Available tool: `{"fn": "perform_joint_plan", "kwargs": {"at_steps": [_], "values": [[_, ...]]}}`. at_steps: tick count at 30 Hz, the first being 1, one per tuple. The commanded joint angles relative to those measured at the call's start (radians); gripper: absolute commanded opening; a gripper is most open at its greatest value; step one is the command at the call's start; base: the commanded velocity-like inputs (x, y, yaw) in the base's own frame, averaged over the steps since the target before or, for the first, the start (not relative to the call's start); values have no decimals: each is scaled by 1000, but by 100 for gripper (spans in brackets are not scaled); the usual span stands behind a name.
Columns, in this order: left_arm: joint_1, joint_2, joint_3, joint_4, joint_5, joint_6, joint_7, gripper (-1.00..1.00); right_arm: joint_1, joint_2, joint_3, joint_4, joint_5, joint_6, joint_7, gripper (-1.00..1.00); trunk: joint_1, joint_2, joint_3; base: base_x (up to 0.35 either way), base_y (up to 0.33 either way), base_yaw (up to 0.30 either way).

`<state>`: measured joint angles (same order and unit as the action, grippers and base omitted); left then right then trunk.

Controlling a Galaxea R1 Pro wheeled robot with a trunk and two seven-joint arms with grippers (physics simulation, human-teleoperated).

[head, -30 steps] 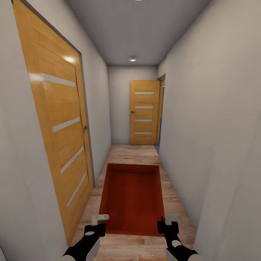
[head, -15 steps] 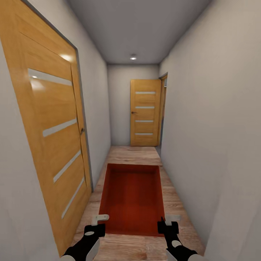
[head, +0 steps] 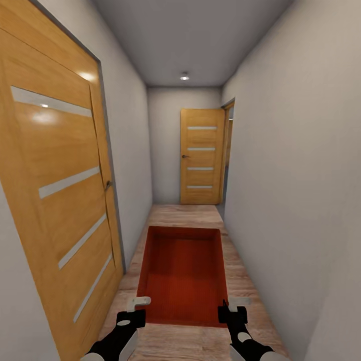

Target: Move the two storage containers from the living room to the garage. In the garage, place one container on the floor and stack the other container on top of it (either order is fine).

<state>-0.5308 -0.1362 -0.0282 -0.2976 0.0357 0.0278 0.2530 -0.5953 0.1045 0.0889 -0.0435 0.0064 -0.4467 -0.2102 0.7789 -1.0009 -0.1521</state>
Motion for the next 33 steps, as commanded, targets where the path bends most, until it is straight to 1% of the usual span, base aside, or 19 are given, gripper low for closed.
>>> {"fn": "perform_joint_plan", "kwargs": {"at_steps": [1,33], "values": [[0,0,-16,3,26,4,5,-100,-1,0,11,-45,1,-4,-8,-100,1,-1,-1,322,0,0],[0,0,-16,3,26,4,5,-100,-1,0,11,-45,1,-4,-8,-100,1,-1,-1,322,0,0]]}}
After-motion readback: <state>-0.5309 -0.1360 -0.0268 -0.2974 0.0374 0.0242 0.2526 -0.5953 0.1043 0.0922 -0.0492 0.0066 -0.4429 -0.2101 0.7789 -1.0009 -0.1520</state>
